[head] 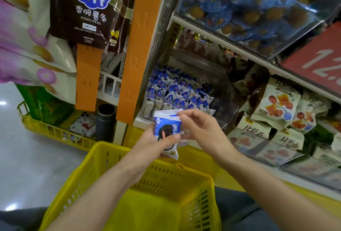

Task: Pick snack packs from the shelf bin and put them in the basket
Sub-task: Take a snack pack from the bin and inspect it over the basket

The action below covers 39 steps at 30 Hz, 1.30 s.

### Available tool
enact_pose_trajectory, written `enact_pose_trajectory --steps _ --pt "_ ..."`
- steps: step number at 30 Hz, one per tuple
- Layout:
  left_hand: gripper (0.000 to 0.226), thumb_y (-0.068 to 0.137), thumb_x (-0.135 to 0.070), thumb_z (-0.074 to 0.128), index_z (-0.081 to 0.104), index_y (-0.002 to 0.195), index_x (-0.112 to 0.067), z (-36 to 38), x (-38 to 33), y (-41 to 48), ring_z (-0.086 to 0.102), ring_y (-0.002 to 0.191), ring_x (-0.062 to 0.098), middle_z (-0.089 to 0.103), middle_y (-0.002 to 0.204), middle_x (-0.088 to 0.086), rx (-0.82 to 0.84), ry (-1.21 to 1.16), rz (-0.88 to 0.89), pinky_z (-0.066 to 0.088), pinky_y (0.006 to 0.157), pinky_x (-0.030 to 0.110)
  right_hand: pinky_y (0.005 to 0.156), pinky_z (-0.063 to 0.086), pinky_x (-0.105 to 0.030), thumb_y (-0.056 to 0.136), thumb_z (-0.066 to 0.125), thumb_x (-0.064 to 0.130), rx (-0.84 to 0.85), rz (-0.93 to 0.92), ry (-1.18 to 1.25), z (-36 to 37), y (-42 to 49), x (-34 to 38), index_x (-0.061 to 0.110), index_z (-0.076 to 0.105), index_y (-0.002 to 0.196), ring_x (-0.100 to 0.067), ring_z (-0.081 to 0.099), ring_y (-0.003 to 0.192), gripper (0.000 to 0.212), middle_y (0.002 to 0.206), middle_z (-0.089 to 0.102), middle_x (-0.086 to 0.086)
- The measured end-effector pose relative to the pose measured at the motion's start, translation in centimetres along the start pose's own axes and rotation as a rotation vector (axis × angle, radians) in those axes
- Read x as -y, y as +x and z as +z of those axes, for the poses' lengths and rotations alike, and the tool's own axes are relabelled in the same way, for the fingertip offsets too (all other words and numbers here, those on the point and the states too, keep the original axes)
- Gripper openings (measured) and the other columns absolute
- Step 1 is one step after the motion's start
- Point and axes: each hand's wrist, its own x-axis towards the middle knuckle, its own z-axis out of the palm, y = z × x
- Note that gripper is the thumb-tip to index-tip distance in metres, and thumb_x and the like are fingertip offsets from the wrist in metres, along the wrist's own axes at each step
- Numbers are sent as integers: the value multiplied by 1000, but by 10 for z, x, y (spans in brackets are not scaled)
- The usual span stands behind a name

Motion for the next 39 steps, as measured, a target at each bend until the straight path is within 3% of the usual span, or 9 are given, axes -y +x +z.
enact_pose_trajectory --steps 4,9,15,19,23,28,32,37,39 --pt "46 80 -24 68 50 122 -32 -2 -2 1 66 99 9 69 109 -9 4 24 -6 52 89 38 68 52 -14 89 56 29 -121 -13 -178 -13 6 -5 24 54 105 -3 62 89 16 101 62 7" --pt "53 78 -22 71 45 124 -29 -1 -2 4 66 97 11 68 109 -4 -3 36 -51 53 89 38 61 50 -11 92 48 32 67 100 -133 -19 1 -10 27 62 98 5 64 78 16 86 70 13" --pt "54 82 -20 67 37 127 -25 1 -6 3 64 101 23 66 111 2 22 -9 -80 49 93 48 75 48 -30 87 49 40 187 249 -108 -24 1 -10 23 66 98 -17 55 87 27 99 66 -11" --pt "38 86 -20 62 47 119 -28 0 -11 2 69 91 22 70 106 2 122 -45 -51 58 77 38 82 45 -35 85 53 39 216 242 -124 -30 3 -7 12 66 103 -20 55 86 35 107 65 -20" --pt "30 90 -21 55 50 120 -20 -5 -13 3 70 87 22 70 104 4 88 -68 -15 58 65 31 63 49 -18 91 50 34 -14 173 -157 -57 17 8 11 66 94 -14 63 66 28 86 72 -9" --pt "24 91 -23 54 51 115 -22 -11 -12 6 71 84 21 73 90 2 11 -66 -4 58 66 32 67 47 -19 91 54 30 -332 -82 -630 -91 53 9 17 58 106 -9 60 81 20 95 64 2" --pt "24 91 -24 55 50 114 -26 -10 -11 5 71 82 18 70 94 -2 -9 -70 -16 58 69 30 79 49 -29 88 60 30 -242 65 -934 -92 74 1 13 57 117 -18 57 90 34 102 60 -4" --pt "21 91 -22 55 50 110 -31 -9 -12 5 71 85 17 70 98 -1 -8 -49 -15 58 78 36 64 47 -25 87 60 29 -109 261 -1150 -86 87 6 14 58 115 -13 54 71 32 92 56 -1" --pt "22 91 -22 55 49 111 -31 -9 -12 6 71 84 15 69 99 -1 -7 -44 -17 58 78 35 71 49 -26 87 60 28 4 341 -1214 -81 89 4 11 59 115 -15 57 77 32 96 58 -3"
